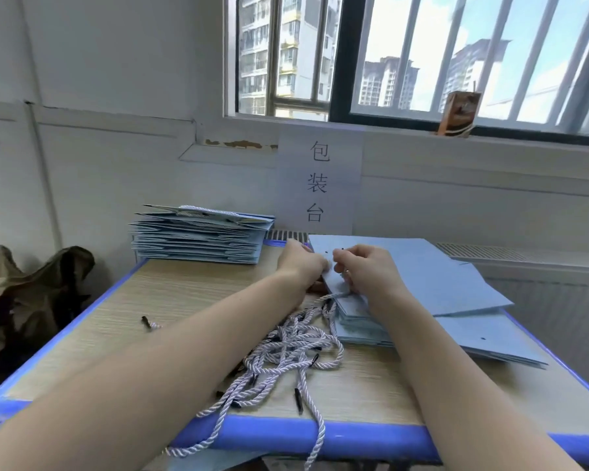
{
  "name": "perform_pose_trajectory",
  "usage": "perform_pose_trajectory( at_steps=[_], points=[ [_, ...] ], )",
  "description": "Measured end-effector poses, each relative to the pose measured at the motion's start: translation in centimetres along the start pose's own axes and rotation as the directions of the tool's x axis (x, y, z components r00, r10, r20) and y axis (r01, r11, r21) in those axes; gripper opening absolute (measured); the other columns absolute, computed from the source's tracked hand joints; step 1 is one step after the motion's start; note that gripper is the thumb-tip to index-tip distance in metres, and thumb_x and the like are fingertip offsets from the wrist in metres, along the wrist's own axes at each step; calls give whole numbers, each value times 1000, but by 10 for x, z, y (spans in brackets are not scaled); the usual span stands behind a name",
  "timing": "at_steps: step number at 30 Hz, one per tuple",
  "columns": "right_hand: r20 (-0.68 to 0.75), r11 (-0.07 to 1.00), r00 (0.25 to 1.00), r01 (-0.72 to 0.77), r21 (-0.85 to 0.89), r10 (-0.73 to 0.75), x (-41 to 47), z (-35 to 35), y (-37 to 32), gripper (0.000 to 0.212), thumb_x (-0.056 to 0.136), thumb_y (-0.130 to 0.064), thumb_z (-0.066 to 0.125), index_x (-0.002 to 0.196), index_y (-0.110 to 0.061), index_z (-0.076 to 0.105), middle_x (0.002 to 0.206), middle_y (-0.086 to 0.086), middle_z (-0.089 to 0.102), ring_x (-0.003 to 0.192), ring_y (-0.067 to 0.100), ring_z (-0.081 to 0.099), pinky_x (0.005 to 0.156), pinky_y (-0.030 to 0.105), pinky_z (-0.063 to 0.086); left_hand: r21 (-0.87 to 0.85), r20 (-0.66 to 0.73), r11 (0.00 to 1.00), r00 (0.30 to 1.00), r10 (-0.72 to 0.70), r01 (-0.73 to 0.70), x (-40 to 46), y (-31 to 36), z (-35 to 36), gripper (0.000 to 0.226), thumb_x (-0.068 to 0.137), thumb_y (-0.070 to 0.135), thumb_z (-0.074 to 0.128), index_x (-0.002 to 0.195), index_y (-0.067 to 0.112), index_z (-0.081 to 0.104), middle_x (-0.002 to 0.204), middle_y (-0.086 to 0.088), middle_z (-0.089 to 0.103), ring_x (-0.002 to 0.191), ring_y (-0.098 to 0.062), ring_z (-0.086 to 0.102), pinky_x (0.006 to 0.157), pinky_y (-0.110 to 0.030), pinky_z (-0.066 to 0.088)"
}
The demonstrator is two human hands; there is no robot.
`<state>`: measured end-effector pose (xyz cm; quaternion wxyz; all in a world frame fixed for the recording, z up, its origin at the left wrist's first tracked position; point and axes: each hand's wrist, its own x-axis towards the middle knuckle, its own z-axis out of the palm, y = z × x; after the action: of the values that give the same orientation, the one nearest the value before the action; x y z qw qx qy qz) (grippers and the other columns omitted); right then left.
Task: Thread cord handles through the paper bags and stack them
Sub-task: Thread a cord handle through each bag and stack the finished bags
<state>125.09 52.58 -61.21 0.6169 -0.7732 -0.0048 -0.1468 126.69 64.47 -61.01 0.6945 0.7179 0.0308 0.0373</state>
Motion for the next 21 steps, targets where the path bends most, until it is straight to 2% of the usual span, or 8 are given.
perform_pose_trajectory(
  at_steps=[1,3,6,9,13,16,19,21],
  points=[
    [-2,999,1000,-19,-28,19,4,2,-1,23,87,-16,68,65,-12,64,59,-1,63,58,18,49,65,34,39,-14,5,1000,1000,19,-19,4,-4,1,38,72,-1,73,94,13,45,98,-21,62,78,-27,59,78,-53,59],
    [-6,990,997,-76,-121,76,12,4,-4,22,84,-12,66,62,-10,61,61,6,57,60,21,46,62,34,36,-10,22,999,999,43,-43,11,-6,3,37,74,-2,74,90,16,46,95,-20,64,74,-28,60,77,-53,58],
    [23,949,983,-169,-266,181,26,2,-13,21,82,-7,62,62,-10,56,52,7,47,49,20,39,47,24,31,-49,57,997,996,64,-62,15,-6,4,31,81,-6,69,89,12,46,80,-16,58,54,-23,59,54,-39,55],
    [107,956,975,-166,-244,196,35,0,-19,23,88,-5,58,65,-10,53,67,14,48,44,18,35,36,15,23,-35,113,995,989,95,-92,22,-6,1,24,88,-5,66,85,11,48,71,-14,57,40,-17,55,39,-27,48],
    [186,950,974,-67,-306,128,53,-1,-20,23,93,-12,59,71,-8,56,69,17,50,42,18,35,36,15,21,7,88,985,982,169,-171,32,-10,2,16,92,6,66,86,14,54,70,-11,62,52,-22,57,45,-27,45],
    [219,970,973,-15,-241,70,67,0,-13,24,97,-17,60,75,-7,56,67,17,51,36,15,35,36,15,21,41,80,978,976,202,-206,36,-13,0,11,94,7,62,91,18,59,73,-11,66,54,-20,58,50,-28,45],
    [112,939,987,144,-312,-114,73,5,1,30,96,-23,63,69,-15,54,58,4,61,33,10,43,41,19,33,31,104,979,975,196,-200,38,-15,-1,19,93,1,56,98,18,62,79,-18,71,56,-26,63,51,-31,48],
    [71,894,972,234,-382,-224,72,9,5,27,96,-27,63,71,-20,55,63,0,65,46,9,50,53,24,39,7,114,979,973,200,-202,38,-15,-2,19,94,0,54,100,17,60,81,-21,71,56,-27,61,51,-33,46]
  ],
)
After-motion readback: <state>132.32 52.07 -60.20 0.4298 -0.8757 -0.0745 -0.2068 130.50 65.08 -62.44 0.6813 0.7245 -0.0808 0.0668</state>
